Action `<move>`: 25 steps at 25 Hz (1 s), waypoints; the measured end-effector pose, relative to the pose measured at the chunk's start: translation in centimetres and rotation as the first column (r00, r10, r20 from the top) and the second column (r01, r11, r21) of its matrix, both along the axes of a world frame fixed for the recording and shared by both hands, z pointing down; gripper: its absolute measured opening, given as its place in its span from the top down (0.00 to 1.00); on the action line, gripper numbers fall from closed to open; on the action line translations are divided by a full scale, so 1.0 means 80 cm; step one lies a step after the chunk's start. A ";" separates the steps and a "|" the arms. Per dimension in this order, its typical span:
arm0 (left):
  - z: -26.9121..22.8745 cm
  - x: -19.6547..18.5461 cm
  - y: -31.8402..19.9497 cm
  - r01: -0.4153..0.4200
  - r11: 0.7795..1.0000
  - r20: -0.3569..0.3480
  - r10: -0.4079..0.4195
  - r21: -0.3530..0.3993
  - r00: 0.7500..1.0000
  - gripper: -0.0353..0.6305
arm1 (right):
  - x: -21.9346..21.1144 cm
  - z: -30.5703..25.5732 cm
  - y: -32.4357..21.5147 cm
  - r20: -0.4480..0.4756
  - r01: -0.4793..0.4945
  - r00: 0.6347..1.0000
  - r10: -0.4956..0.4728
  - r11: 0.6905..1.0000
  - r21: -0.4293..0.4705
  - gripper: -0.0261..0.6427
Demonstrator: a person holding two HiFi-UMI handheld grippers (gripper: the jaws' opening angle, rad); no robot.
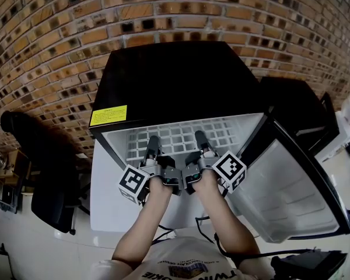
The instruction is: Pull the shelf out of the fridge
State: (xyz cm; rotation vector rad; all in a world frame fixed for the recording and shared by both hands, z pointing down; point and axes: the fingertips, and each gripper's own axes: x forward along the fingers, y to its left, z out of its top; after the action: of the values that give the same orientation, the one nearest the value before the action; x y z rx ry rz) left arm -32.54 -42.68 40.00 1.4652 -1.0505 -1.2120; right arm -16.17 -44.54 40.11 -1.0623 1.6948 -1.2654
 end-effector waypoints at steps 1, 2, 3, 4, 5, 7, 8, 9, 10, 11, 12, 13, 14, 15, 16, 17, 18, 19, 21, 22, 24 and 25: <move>0.001 0.000 0.000 -0.001 1.000 -0.002 0.001 -0.008 1.000 0.92 | 0.001 0.001 0.000 0.006 -0.004 1.000 0.004 1.000 -0.005 0.89; 0.001 0.001 0.000 -0.002 1.000 -0.001 0.002 -0.015 1.000 0.93 | 0.001 0.001 0.000 0.009 -0.005 1.000 0.005 1.000 -0.010 0.89; 0.001 0.001 0.000 -0.004 1.000 0.000 0.004 -0.020 1.000 0.93 | 0.001 0.001 0.000 0.010 -0.006 1.000 0.006 1.000 -0.014 0.89; 0.001 0.001 0.000 -0.009 1.000 0.003 0.009 -0.023 1.000 0.93 | 0.001 0.001 0.001 0.009 -0.007 1.000 0.007 1.000 -0.019 0.89; 0.001 0.001 0.001 -0.014 1.000 0.005 0.014 -0.026 1.000 0.93 | 0.001 0.001 0.002 0.008 -0.006 1.000 0.007 1.000 -0.024 0.89; 0.001 0.002 0.010 -0.019 0.999 0.009 0.019 -0.029 1.000 0.92 | 0.000 0.002 0.011 0.002 -0.007 1.000 0.007 0.999 -0.034 0.89; 0.001 0.003 0.018 -0.017 1.000 0.014 0.018 -0.023 1.000 0.93 | 0.001 0.002 0.018 -0.002 -0.007 1.000 0.007 0.999 -0.032 0.89; 0.000 0.004 0.025 -0.015 1.000 0.018 0.015 -0.012 1.000 0.92 | 0.002 0.001 0.025 -0.006 -0.005 1.000 0.005 1.000 -0.025 0.89; 0.000 0.004 0.031 -0.012 1.000 0.018 0.012 -0.001 1.000 0.91 | 0.003 0.000 0.031 -0.007 -0.002 1.000 0.002 1.000 -0.017 0.89; -0.001 0.004 0.036 -0.011 1.000 0.015 0.011 0.005 1.000 0.91 | 0.003 -0.001 0.035 -0.007 0.003 1.000 -0.003 1.000 -0.013 0.89; 0.000 0.005 0.041 -0.011 1.000 0.010 0.011 0.005 1.000 0.92 | 0.004 -0.001 0.040 -0.007 0.008 1.000 -0.008 1.000 -0.011 0.89; 0.001 0.006 0.046 -0.011 1.000 0.006 0.011 0.003 1.000 0.92 | 0.005 0.001 0.045 -0.007 0.012 1.000 -0.012 1.000 -0.012 0.89; 0.003 0.007 0.052 -0.010 1.000 0.004 0.010 0.001 1.000 0.92 | 0.006 0.003 0.051 -0.008 0.016 1.000 -0.016 1.000 -0.013 0.89; 0.004 0.008 0.058 -0.007 1.000 0.003 0.007 0.002 1.000 0.92 | 0.007 0.005 0.056 -0.010 0.020 1.000 -0.020 1.000 -0.012 0.89; 0.005 0.009 0.063 -0.001 1.000 0.004 0.001 0.005 1.000 0.92 | 0.008 0.005 0.061 -0.013 0.026 1.000 -0.026 1.000 -0.010 0.89; 0.005 0.010 0.067 0.005 1.000 0.004 -0.005 0.011 1.000 0.92 | 0.008 0.005 0.066 -0.015 0.033 0.999 -0.033 0.999 -0.007 0.89; 0.004 0.010 0.072 0.009 1.000 0.005 -0.010 0.016 1.000 0.92 | 0.009 0.004 0.070 -0.018 0.039 0.999 -0.039 0.999 -0.004 0.89; 0.003 0.011 0.077 0.012 1.000 0.004 -0.012 0.019 1.000 0.92 | 0.010 0.003 0.075 -0.019 0.042 0.999 -0.042 0.999 -0.002 0.89; 0.004 0.014 0.086 0.011 1.000 0.002 -0.011 0.019 1.000 0.92 | 0.012 0.004 0.084 -0.022 0.046 0.999 -0.046 0.999 0.002 0.89; 0.004 0.014 0.091 0.010 1.000 0.002 -0.010 0.019 1.000 0.93 | 0.012 0.004 0.088 -0.023 0.047 0.999 -0.047 0.999 0.003 0.89; 0.006 0.016 0.100 0.009 1.000 0.006 -0.009 0.019 1.000 0.93 | 0.014 0.006 0.098 -0.024 0.048 0.999 -0.048 0.999 0.005 0.89; 0.007 0.017 0.105 0.009 1.000 0.007 -0.009 0.020 1.000 0.93 | 0.015 0.007 0.103 -0.024 0.049 0.999 -0.049 0.999 0.005 0.89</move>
State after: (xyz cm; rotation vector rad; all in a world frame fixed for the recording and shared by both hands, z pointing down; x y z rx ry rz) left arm -31.20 -34.28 40.57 1.4829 -1.0536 -1.2281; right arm -14.99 -36.32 40.67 -1.0414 1.7511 -1.2830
